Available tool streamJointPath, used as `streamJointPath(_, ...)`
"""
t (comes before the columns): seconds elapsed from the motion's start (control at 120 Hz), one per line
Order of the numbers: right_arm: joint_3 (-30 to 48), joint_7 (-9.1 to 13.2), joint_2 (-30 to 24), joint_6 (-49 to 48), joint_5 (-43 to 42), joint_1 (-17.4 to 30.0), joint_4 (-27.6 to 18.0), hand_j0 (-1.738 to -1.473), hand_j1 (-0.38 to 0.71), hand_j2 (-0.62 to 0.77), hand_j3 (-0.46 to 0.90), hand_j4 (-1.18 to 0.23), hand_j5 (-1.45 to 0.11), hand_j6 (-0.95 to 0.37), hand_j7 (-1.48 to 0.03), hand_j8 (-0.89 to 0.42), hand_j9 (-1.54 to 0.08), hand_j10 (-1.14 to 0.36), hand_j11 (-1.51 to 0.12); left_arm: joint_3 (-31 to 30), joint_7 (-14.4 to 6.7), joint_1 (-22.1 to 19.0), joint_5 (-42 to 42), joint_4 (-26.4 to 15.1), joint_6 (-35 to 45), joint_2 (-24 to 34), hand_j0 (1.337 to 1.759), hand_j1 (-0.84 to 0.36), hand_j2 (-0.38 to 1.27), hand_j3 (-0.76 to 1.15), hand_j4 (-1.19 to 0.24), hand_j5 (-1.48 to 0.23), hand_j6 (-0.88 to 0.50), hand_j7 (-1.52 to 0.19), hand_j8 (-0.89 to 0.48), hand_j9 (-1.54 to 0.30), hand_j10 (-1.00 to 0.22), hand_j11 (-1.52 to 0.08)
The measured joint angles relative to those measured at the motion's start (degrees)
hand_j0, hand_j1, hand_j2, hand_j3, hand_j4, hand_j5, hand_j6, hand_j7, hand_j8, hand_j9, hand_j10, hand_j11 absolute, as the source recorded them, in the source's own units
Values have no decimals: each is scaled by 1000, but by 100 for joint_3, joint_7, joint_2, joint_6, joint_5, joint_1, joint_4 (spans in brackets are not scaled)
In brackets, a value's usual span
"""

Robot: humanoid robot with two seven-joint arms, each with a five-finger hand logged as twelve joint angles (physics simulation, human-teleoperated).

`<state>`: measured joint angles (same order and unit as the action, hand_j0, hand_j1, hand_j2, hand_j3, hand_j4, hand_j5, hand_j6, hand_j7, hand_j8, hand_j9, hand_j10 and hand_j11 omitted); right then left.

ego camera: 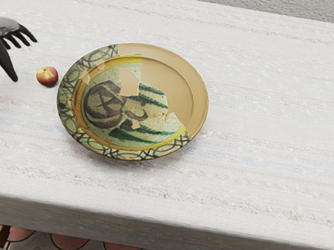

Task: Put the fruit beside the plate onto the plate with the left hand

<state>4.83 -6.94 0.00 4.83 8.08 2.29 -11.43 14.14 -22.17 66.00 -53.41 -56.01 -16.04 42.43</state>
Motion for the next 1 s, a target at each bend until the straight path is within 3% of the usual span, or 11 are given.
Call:
streamJointPath(0.167, 0, 0, 0, 0, 0, -5, 0, -1658, -307, -7, 0, -35, -45, -35, -45, -35, -45, -35, -45, -98, -92, 17, -163, 189, 253, -435, 1658, 55, 52, 0, -251, -321, -252, -321, -252, -321, -251, -321)
streamJointPath(0.4, 0, 0, 0, 0, 0, -15, 0, -1658, -307, -7, 0, -35, -45, -35, -45, -35, -45, -35, -45, -233, -415, 53, -276, 497, 526, -902, 1658, 55, 52, 0, -251, -321, -252, -321, -252, -321, -250, -321)
streamJointPath(1.0, 0, 0, 0, 1, 0, -26, 0, -1658, -307, -7, 0, -35, -45, -35, -45, -35, -45, -35, -45, -706, -464, 23, -291, 1567, 1100, -1843, 1658, 54, 52, 0, -251, -322, -252, -322, -252, -322, -250, -322)
